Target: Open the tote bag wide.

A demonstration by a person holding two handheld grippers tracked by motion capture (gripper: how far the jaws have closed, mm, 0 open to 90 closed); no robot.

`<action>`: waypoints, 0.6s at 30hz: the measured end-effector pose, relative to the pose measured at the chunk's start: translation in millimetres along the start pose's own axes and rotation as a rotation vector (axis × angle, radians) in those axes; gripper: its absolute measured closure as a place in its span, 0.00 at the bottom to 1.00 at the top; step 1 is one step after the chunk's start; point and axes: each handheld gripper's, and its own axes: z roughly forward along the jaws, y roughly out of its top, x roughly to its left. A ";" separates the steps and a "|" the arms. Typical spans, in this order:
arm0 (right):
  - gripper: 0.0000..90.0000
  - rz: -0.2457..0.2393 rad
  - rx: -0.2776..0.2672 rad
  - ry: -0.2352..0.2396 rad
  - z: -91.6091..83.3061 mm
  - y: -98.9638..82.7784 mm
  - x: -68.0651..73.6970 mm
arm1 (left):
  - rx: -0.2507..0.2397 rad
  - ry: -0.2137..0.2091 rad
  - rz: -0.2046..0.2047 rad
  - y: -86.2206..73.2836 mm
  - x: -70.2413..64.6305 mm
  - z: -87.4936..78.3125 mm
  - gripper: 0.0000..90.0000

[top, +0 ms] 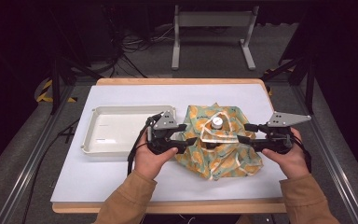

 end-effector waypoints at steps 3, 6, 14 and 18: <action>0.44 -0.013 0.019 0.015 5.3 -1.0 2.7 | 0.000 -0.004 0.004 -1.4 -1.7 -2.3 0.46; 0.38 -0.013 0.033 0.033 10.4 -2.7 3.9 | 0.004 -0.011 -0.005 -2.3 -3.5 -3.2 0.46; 0.57 -0.015 0.087 0.034 21.2 -11.0 2.9 | 0.005 -0.018 0.006 -3.8 -6.6 -4.8 0.45; 0.81 -0.027 0.107 0.029 19.8 -11.4 3.1 | 0.008 -0.037 -0.003 -3.6 -8.2 -4.6 0.46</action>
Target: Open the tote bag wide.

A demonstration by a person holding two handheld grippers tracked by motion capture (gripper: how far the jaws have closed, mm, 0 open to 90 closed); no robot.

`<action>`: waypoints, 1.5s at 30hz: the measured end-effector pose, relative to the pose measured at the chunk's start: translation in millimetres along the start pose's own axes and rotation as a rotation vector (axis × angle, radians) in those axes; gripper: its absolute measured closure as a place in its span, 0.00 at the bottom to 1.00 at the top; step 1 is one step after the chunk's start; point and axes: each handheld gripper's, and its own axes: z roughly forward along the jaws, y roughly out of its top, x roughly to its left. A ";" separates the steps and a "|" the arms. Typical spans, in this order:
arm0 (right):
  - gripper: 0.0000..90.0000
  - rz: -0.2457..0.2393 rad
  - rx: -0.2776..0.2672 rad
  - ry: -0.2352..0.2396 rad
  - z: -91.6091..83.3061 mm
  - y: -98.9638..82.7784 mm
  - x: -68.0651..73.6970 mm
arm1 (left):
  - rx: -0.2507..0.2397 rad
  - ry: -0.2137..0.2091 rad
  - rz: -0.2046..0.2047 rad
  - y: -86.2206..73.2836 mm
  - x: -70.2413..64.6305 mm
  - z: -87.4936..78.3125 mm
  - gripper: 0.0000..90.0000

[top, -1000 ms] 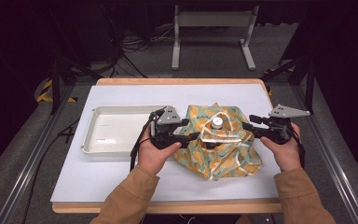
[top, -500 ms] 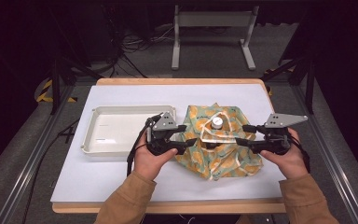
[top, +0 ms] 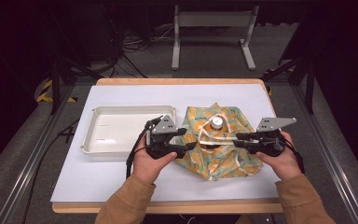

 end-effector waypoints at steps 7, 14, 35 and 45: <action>1.00 -0.037 0.004 0.034 -5.7 3.6 9.0 | 0.018 -0.032 0.018 0.9 -10.8 3.8 0.50; 1.00 -0.088 -0.016 0.092 -0.3 14.5 30.1 | 0.020 -0.058 0.064 1.6 -19.4 12.3 0.44; 0.88 -0.135 -0.062 0.190 16.0 23.7 50.2 | 0.112 -0.079 0.197 -3.7 -23.1 35.1 0.97; 0.51 -0.035 -0.130 -0.015 -7.7 13.7 18.9 | 0.202 -0.014 0.158 -15.8 -8.0 35.6 0.99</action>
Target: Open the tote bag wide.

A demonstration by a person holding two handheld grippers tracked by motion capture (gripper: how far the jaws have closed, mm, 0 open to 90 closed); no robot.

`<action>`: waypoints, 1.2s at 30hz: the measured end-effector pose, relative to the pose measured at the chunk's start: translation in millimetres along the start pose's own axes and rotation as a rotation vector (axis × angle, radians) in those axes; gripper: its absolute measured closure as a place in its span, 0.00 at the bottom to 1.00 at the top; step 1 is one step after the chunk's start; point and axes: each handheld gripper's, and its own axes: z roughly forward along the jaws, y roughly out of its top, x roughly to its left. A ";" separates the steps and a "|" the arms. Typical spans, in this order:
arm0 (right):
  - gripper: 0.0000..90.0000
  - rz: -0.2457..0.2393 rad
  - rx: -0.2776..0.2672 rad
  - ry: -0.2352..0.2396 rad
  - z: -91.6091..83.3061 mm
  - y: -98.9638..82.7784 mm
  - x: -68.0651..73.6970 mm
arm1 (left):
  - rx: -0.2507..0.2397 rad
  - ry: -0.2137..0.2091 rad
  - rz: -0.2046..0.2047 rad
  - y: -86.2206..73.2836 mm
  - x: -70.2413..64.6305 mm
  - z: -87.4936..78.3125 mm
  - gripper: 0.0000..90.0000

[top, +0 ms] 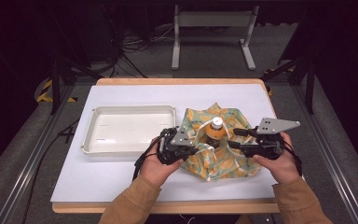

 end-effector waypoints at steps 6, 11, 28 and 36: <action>0.42 0.049 0.001 -0.020 4.9 -10.2 -11.2 | 0.009 0.003 -0.030 -5.7 5.8 4.5 0.99; 0.46 0.099 0.013 -0.064 11.7 -20.0 -22.4 | 0.004 0.006 -0.058 -11.9 10.9 8.1 0.99; 1.00 0.180 0.077 -0.144 33.8 -35.0 -50.9 | 0.046 0.022 -0.081 -22.7 14.5 20.4 0.99; 1.00 0.180 0.164 -0.175 45.8 -43.7 -57.7 | 0.092 0.024 -0.088 -28.4 14.9 25.9 0.99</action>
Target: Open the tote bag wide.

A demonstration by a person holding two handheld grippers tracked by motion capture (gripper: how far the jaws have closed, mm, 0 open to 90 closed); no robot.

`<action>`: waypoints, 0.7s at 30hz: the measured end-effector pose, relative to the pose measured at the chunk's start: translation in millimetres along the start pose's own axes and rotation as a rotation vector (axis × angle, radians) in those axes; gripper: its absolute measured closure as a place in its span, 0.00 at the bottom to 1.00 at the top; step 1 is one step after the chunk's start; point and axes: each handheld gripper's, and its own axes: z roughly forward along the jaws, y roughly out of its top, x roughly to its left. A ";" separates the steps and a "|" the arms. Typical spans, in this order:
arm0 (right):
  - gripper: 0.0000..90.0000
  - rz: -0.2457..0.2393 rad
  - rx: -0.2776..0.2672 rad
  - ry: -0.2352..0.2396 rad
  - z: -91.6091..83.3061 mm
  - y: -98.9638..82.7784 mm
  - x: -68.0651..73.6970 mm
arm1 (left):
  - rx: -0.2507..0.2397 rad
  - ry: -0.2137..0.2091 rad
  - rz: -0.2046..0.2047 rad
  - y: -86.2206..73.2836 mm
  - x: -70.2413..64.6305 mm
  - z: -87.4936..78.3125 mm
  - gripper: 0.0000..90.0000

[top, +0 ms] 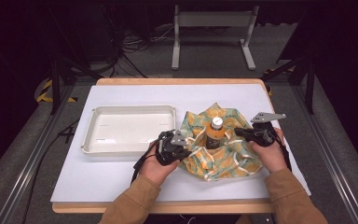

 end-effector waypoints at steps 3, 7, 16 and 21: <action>1.00 0.001 0.027 -0.017 2.2 -3.0 -3.1 | 0.017 -0.006 -0.005 -4.4 0.5 3.7 0.99; 1.00 0.008 0.040 -0.020 2.2 -5.6 -6.2 | 0.034 -0.010 -0.013 -8.9 1.6 8.3 0.99; 1.00 0.038 0.092 -0.022 3.7 -17.3 -16.3 | 0.052 -0.018 -0.027 -12.6 3.9 12.8 0.99; 1.00 0.055 0.099 -0.020 2.2 -23.4 -21.1 | 0.053 -0.023 -0.042 -15.8 5.4 15.3 0.99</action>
